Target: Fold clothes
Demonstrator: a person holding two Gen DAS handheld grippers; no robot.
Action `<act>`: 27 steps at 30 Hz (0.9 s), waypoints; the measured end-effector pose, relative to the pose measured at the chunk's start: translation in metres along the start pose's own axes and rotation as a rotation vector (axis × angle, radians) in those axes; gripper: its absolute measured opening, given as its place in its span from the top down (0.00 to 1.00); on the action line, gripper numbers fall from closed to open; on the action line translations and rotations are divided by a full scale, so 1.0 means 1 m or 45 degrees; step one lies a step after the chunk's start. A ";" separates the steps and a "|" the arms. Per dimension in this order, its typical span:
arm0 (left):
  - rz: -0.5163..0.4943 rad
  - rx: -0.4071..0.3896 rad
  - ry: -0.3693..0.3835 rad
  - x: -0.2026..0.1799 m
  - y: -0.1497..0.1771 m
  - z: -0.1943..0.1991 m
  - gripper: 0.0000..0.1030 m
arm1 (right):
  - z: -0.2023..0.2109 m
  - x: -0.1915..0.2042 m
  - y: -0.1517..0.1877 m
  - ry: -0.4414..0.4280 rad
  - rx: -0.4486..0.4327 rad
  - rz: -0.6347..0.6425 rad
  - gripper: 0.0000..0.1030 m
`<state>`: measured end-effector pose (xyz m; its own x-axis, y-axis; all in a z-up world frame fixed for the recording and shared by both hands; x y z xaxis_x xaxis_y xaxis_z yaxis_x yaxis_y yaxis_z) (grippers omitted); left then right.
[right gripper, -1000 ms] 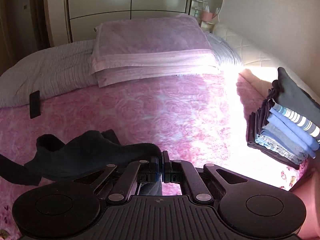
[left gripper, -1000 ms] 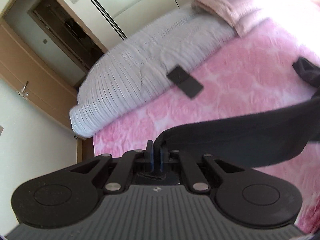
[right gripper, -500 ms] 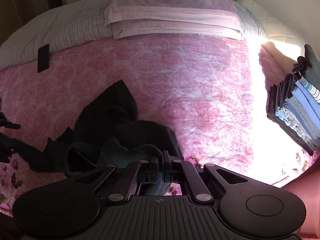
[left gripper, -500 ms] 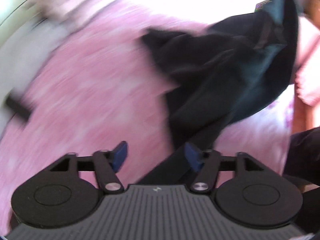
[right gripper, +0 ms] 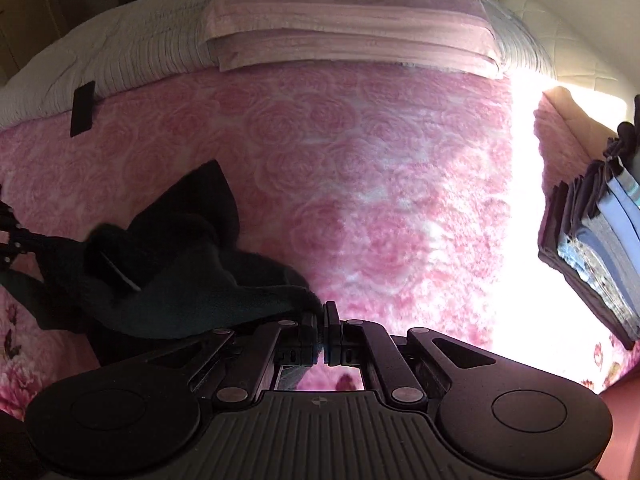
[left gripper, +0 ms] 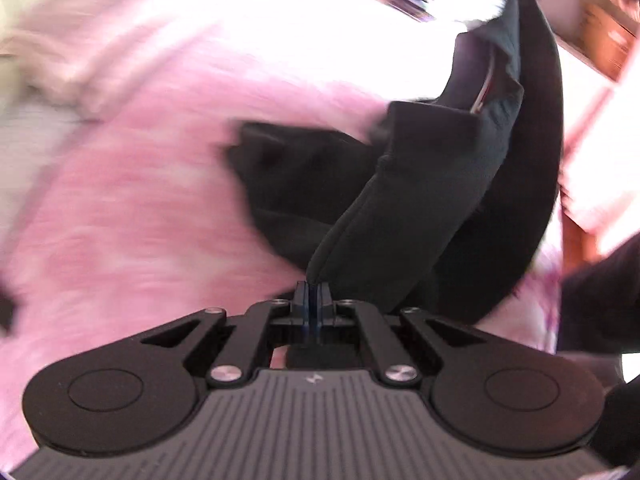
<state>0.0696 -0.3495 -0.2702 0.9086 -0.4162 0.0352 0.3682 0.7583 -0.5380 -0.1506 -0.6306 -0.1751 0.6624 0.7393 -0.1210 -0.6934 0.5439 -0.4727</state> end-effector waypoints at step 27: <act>-0.165 -0.979 -0.628 -0.048 -0.048 0.447 0.98 | 0.426 0.106 -0.009 0.468 -1.210 -0.140 0.99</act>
<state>0.0966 -0.1415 0.1301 0.9157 -0.0795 0.3939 0.4007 0.1051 -0.9102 -0.1947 -0.3885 0.1881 0.8656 0.4498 -0.2201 -0.2184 -0.0563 -0.9742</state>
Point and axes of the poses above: each gripper's, at about its wrist camera, not at the fingertips, and z roughly against the way its jaws point, x to its left, y to its underside, the point moved 9 cm from there along -z, roughly the way its jaws point, and after that the axes turned 6 degrees about y, right-handed, at the moved point
